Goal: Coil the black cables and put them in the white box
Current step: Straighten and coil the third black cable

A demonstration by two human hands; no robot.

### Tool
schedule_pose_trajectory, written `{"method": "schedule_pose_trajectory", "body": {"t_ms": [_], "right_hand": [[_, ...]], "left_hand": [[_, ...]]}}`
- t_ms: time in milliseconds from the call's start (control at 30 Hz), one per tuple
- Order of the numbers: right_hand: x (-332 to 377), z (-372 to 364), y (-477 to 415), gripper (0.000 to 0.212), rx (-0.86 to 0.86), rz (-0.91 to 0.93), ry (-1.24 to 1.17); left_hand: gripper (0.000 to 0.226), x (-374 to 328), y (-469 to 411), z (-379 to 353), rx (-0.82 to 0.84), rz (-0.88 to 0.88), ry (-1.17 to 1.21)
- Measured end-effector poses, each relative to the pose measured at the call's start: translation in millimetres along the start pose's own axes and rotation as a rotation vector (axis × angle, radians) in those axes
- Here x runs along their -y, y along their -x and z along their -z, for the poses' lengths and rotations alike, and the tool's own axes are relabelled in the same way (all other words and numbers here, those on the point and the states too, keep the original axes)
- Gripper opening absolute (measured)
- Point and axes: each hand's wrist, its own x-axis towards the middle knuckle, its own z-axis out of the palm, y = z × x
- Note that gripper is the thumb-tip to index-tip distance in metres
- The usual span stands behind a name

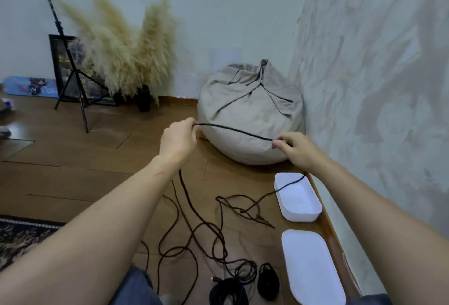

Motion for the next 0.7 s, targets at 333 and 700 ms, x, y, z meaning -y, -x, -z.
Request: {"method": "schedule_pose_trajectory", "body": {"t_ms": [333, 700], "right_hand": [[38.2, 9.5, -9.0, 0.024, -0.094, 0.070, -0.049], [36.2, 14.9, -8.1, 0.023, -0.093, 0.060, 0.011]], "left_hand": [[0.062, -51.0, 5.4, -6.6, 0.043, 0.022, 0.336], [0.043, -48.8, 4.2, -1.8, -0.085, -0.071, 0.468]]}}
